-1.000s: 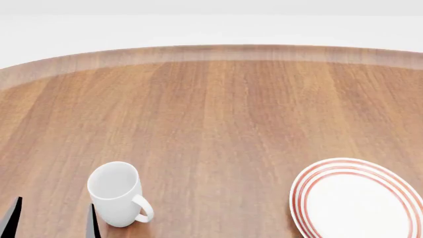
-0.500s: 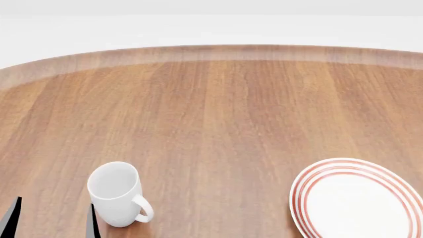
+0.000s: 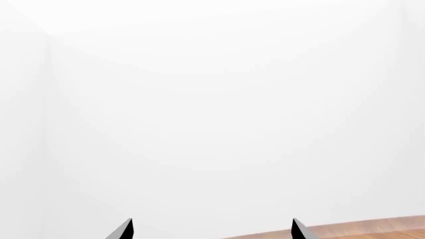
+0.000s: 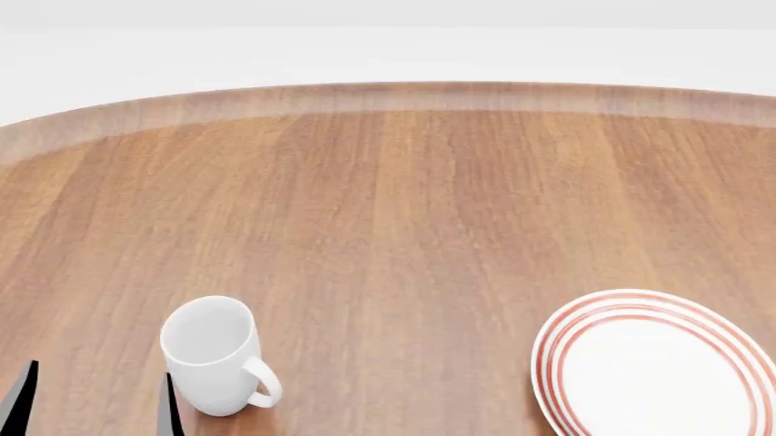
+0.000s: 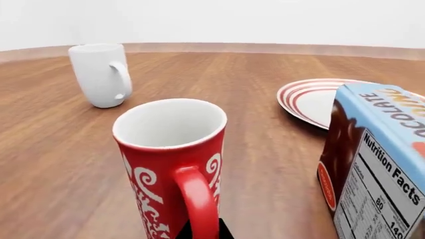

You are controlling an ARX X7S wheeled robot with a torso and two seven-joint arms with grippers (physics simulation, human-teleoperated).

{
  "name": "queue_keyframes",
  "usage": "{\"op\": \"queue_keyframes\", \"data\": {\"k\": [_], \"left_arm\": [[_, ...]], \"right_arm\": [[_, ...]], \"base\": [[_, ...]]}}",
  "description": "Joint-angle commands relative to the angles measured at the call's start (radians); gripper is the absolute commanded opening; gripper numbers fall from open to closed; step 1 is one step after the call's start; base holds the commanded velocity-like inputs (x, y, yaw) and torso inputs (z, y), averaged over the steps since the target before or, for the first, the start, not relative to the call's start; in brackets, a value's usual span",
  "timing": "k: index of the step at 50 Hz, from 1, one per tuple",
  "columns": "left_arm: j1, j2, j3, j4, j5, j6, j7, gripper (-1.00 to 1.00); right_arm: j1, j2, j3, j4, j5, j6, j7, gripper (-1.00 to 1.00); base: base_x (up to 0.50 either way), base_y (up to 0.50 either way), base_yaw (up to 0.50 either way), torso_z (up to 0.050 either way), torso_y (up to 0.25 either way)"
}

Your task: Pick up the red mug and put it on the plate

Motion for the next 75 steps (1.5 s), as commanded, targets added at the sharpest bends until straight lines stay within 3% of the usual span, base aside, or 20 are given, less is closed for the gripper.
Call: {"op": "queue_keyframes", "data": {"k": [1,9,21,28,47,61,75], "left_arm": [[-0.002,-0.001,0.003,-0.003,0.000,0.006,-0.002,1.00],[-0.003,-0.002,0.006,-0.005,-0.002,0.010,-0.003,1.00],[-0.004,-0.002,0.008,-0.008,-0.008,0.015,-0.004,1.00],[-0.006,-0.004,0.012,-0.010,-0.013,0.019,-0.002,1.00],[-0.010,-0.005,0.016,-0.018,-0.012,0.036,-0.006,1.00],[-0.010,-0.005,0.016,-0.019,-0.009,0.037,-0.014,1.00],[-0.010,-0.006,0.019,-0.018,-0.012,0.035,-0.016,1.00]], "right_arm": [[-0.083,0.069,0.039,-0.255,-0.043,0.106,0.089,-1.00],[-0.186,0.159,0.076,-0.650,-0.055,0.285,0.182,-1.00],[-0.177,0.223,0.105,-0.913,0.013,0.469,0.237,-1.00],[-0.136,0.270,0.129,-1.112,0.050,0.679,0.298,-1.00],[0.046,0.349,0.236,-1.349,0.266,1.133,0.453,-1.00],[0.222,0.446,0.338,-1.408,0.606,1.296,0.587,-1.00],[0.533,0.691,0.124,-1.413,0.848,1.176,0.839,-1.00]], "base": [[0.00,0.00,0.00,0.000,0.000],[0.00,0.00,0.00,0.000,0.000],[0.00,0.00,0.00,0.000,0.000],[0.00,0.00,0.00,0.000,0.000],[0.00,0.00,0.00,0.000,0.000],[0.00,0.00,0.00,0.000,0.001],[0.00,0.00,0.00,0.000,0.000]]}}
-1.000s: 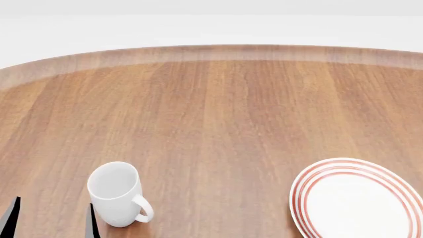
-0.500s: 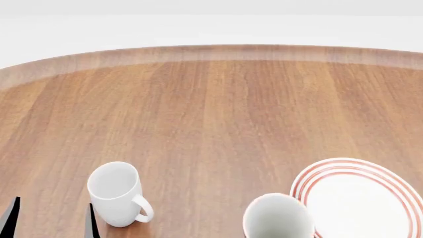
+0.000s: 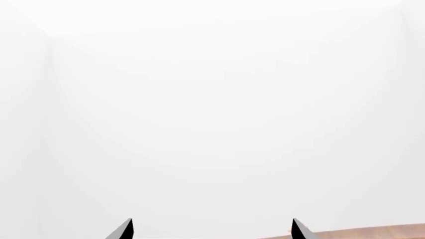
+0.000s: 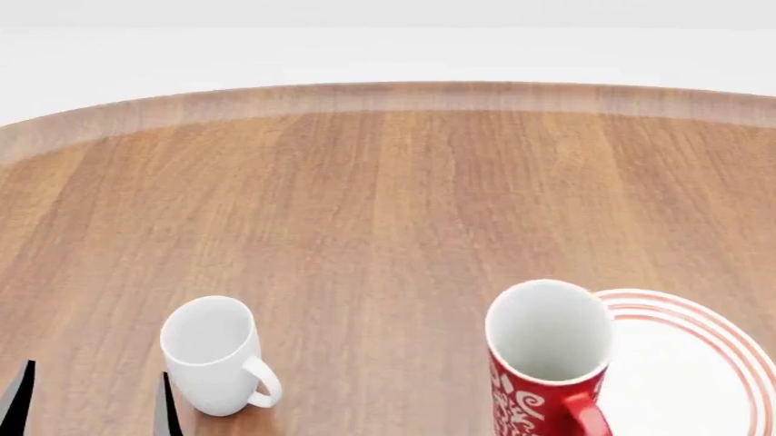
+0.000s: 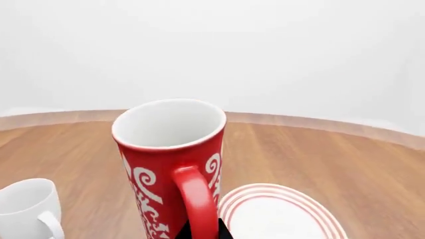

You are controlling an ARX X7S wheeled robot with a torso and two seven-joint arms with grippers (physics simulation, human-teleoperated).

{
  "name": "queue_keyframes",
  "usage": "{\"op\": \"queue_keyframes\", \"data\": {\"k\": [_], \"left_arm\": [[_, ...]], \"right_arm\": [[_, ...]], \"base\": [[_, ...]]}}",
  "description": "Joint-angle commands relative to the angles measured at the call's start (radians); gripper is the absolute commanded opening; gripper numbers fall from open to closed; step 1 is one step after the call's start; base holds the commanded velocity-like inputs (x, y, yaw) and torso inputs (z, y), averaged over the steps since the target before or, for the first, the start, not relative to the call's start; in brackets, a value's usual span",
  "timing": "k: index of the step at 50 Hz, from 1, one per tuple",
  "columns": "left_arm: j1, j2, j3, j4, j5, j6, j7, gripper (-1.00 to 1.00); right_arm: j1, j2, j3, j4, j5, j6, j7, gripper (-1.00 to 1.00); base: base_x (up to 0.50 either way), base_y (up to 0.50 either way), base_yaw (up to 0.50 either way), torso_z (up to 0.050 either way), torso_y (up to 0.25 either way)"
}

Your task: Pick up the red mug and put it on the plate

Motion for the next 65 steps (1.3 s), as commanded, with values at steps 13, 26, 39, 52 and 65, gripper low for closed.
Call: {"op": "queue_keyframes", "data": {"k": [13,26,39,52,65], "left_arm": [[0.000,-0.001,0.002,0.002,-0.004,-0.003,-0.009,1.00],[-0.001,-0.002,0.004,-0.001,-0.003,0.001,-0.012,1.00],[-0.002,-0.003,0.006,-0.002,-0.003,0.003,-0.015,1.00],[-0.003,-0.004,0.012,-0.003,-0.016,0.007,-0.012,1.00],[-0.005,-0.006,0.016,-0.006,-0.018,0.012,-0.010,1.00]], "right_arm": [[0.309,0.191,-0.127,0.026,0.261,-0.060,0.194,-1.00],[0.341,0.190,-0.112,0.079,0.300,-0.057,0.209,-1.00],[0.324,0.189,-0.107,0.070,0.280,-0.082,0.192,-1.00],[0.508,0.199,-0.111,0.199,0.354,0.033,0.054,-1.00],[0.637,0.177,-0.144,0.388,0.322,0.103,-0.222,-1.00]], "base": [[0.00,0.00,0.00,0.000,0.000],[0.00,0.00,0.00,0.000,0.001],[0.00,0.00,0.00,0.000,0.000],[0.00,0.00,0.00,0.000,0.000],[0.00,0.00,0.00,0.000,0.001]]}}
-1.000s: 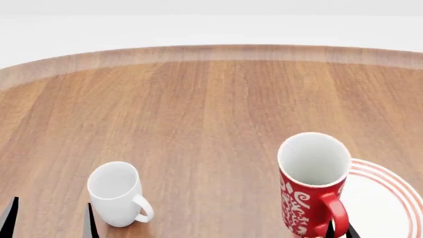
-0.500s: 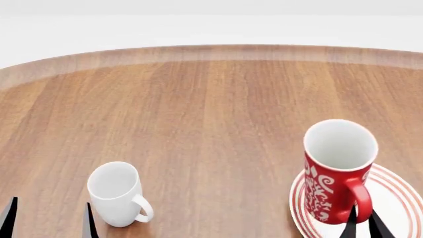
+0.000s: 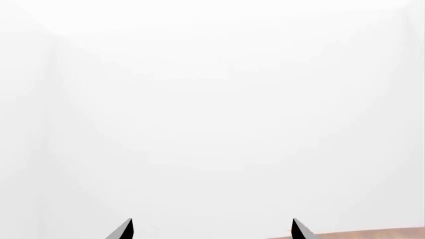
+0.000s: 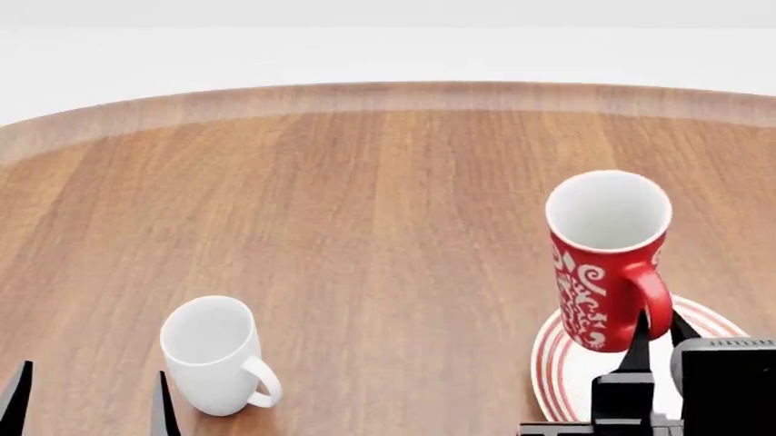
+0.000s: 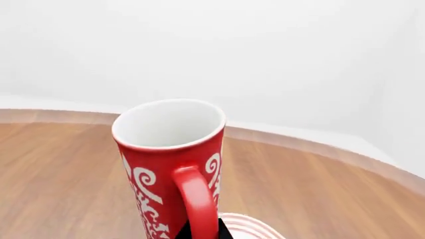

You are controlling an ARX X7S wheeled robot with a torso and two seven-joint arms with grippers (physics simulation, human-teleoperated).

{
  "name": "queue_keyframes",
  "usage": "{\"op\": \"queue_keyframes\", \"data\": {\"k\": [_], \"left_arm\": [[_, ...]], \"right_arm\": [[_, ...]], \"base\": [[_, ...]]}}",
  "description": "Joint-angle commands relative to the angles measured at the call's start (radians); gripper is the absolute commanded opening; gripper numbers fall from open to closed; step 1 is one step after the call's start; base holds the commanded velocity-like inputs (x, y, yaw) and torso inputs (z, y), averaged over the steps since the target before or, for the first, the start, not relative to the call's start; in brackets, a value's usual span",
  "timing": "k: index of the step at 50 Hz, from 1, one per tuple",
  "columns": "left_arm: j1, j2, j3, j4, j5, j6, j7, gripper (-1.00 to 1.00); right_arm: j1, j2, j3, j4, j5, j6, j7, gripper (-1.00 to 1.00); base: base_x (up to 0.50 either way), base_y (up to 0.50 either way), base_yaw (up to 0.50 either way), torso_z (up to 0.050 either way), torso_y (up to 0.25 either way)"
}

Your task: Pick up the red mug and put it on the plate

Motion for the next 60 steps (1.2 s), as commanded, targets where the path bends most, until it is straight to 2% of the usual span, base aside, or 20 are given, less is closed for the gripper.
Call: {"op": "queue_keyframes", "data": {"k": [1,21,29,45,60], "left_arm": [[-0.001,-0.001,0.003,-0.002,-0.002,0.004,-0.001,1.00],[-0.001,-0.003,0.004,0.002,0.005,-0.004,-0.007,1.00],[-0.002,-0.003,0.004,0.001,0.008,-0.002,-0.012,1.00],[-0.002,-0.003,0.004,-0.001,0.014,0.002,-0.020,1.00],[-0.003,-0.005,0.006,-0.001,0.016,0.002,-0.024,1.00]], "right_arm": [[0.131,-0.003,-0.006,0.143,0.003,0.071,-0.201,-1.00],[0.241,0.011,0.025,0.325,0.029,0.061,-0.506,-1.00],[0.271,-0.012,0.028,0.426,0.025,0.053,-0.589,-1.00],[0.466,-0.108,-0.051,0.657,-0.102,0.144,-0.738,-1.00],[0.464,-0.157,-0.056,0.851,-0.151,0.059,-0.881,-1.00]], "base": [[0.00,0.00,0.00,0.000,0.000],[0.00,0.00,0.00,0.000,0.000],[0.00,0.00,0.00,0.000,0.000],[0.00,0.00,0.00,0.000,0.001],[0.00,0.00,0.00,0.000,0.000]]}}
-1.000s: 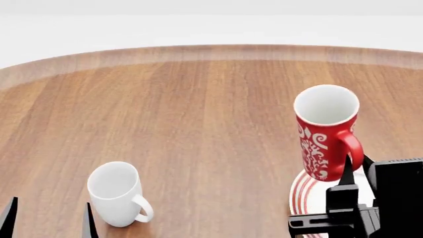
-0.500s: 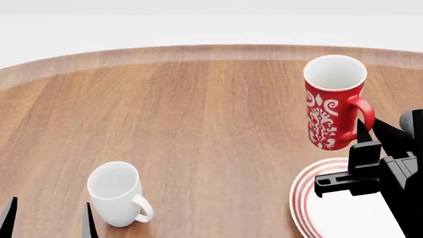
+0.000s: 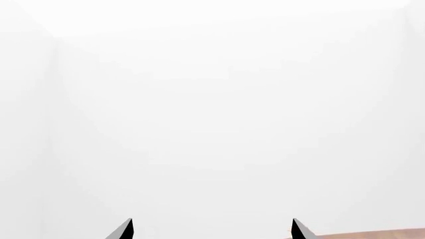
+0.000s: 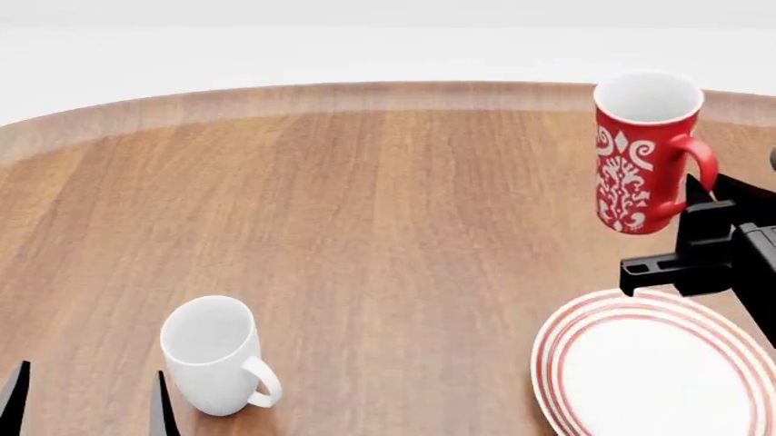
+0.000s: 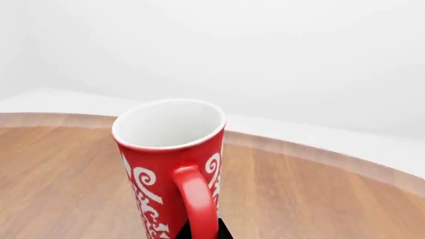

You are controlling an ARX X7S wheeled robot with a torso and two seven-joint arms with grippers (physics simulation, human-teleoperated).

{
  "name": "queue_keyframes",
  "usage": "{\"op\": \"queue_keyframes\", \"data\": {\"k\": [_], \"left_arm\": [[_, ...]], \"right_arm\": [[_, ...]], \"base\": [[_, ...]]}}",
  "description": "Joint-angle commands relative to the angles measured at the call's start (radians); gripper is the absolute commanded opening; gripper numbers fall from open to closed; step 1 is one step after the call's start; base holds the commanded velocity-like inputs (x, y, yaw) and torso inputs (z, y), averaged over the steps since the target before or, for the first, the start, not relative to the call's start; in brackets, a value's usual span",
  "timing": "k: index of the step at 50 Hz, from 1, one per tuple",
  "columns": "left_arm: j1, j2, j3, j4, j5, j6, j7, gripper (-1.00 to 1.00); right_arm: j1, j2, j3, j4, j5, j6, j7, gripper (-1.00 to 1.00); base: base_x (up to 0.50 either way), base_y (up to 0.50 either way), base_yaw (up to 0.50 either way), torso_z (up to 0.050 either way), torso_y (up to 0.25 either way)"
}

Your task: Pick up the red mug and put it on the plate

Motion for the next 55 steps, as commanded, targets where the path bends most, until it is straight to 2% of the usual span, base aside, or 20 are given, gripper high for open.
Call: {"op": "queue_keyframes", "data": {"k": [1,36,55], "left_arm": [[0.000,-0.002,0.002,0.001,0.003,-0.002,-0.003,1.00],[-0.003,-0.005,0.007,0.001,0.011,-0.002,-0.013,1.00],[-0.004,-0.008,0.011,0.003,0.012,-0.006,-0.015,1.00]], "right_arm": [[0.028,-0.046,-0.001,0.167,-0.050,-0.047,-0.122,-1.00],[0.092,-0.186,-0.077,0.540,-0.216,-0.156,-0.283,-1.00],[0.026,-0.206,-0.033,0.611,-0.207,-0.266,-0.289,-1.00]], "base": [[0.00,0.00,0.00,0.000,0.000],[0.00,0.00,0.00,0.000,0.001],[0.00,0.00,0.00,0.000,0.000]]}}
